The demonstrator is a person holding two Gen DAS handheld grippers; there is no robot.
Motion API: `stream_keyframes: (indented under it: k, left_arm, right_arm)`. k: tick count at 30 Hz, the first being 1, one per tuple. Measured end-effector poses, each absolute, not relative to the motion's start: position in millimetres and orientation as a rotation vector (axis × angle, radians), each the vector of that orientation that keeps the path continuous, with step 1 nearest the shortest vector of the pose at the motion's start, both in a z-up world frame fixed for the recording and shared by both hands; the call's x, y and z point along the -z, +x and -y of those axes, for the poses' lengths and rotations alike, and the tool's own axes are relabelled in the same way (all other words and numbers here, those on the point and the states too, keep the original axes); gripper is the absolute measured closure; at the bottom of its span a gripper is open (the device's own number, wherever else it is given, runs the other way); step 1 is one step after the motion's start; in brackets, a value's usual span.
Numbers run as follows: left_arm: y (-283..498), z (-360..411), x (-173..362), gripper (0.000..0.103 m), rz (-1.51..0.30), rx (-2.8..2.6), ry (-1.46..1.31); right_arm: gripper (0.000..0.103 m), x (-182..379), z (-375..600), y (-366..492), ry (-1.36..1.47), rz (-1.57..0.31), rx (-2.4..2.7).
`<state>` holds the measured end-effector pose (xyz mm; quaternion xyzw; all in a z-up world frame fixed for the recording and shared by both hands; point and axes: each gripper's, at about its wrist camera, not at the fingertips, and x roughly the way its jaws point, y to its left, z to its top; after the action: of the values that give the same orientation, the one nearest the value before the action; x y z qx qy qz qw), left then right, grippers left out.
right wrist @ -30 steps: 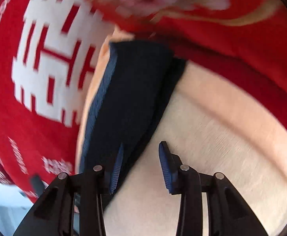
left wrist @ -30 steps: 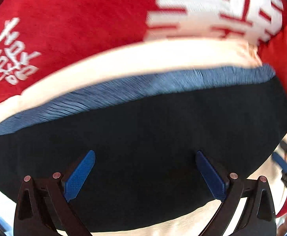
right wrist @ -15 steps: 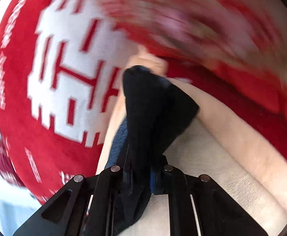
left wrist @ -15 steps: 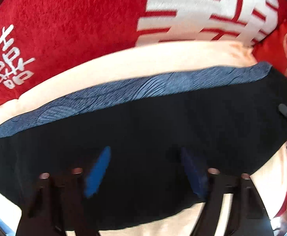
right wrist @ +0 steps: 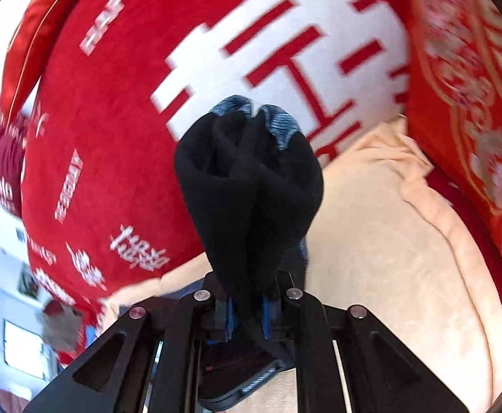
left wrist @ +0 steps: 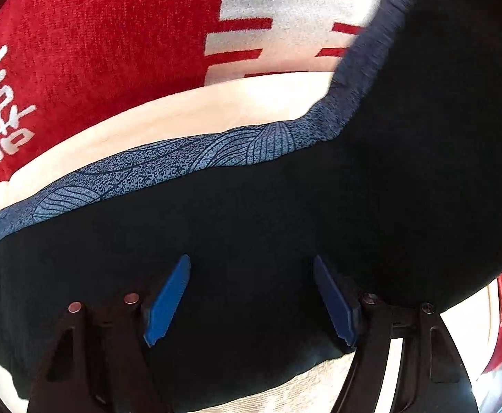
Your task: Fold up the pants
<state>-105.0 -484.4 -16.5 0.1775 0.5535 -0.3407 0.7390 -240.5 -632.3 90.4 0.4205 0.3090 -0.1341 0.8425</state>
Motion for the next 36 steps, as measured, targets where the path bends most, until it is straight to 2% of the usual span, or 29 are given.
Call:
stream_keyframes:
  k: [4,10,11,12,16,19,21,24,26,28,29,32,36]
  left_arm:
    - [-90,454,1,0.029,-1.265,0.776,0.342]
    - [-38,345,-24,0.027,-1.222,0.620,0.343]
    - [-25,319,-25,0.019,-1.230,0.575,0.354]
    - [-16,303,-25,0.018,-1.234,0.547,0.354]
    - [21,225,-23,0.018,-1.221,0.403,0.377]
    - [38,188,-17,0.018,-1.241,0.336,0.368]
    - [43,173,-14,0.018,-1.261,0.321,0.364]
    - [34,179,-15,0.018,-1.270,0.340,0.355]
    - [28,186,-21,0.018,-1.281,0.374,0.338]
    - [17,199,-29,0.018,-1.283,0.418,0.323]
    - [13,205,-32,0.018,-1.287,0.443,0.319]
    - [-1,223,-30,0.018,-1.312,0.487,0.326]
    - [-7,238,-8,0.018,-1.347,0.492,0.338]
  right_arm:
    - [0.090,-106,599,-223,0.793,-0.704,0.266]
    - [0.088,-107,513,-164,0.541,-0.880,0.214]
    - [0.086,-100,493,-150,0.488,-0.923,0.207]
    - [0.085,-93,476,-139,0.449,-0.956,0.199]
    - [0.079,-40,397,-95,0.268,-1.128,0.212]
    - [0.075,-3,348,-80,0.014,-1.212,0.311]
    - [0.059,5,321,-81,-0.169,-1.214,0.345]
    - [0.053,-16,294,-99,-0.229,-1.171,0.248]
    - [0.052,-36,295,-114,-0.140,-1.157,0.164]
    - [0.052,-48,317,-122,0.081,-1.155,0.102]
    - [0.052,-51,340,-127,0.285,-1.147,0.078]
    - [0.052,-35,402,-138,0.808,-1.092,0.089]
    - [0.052,3,434,-145,1.167,-1.037,0.056]
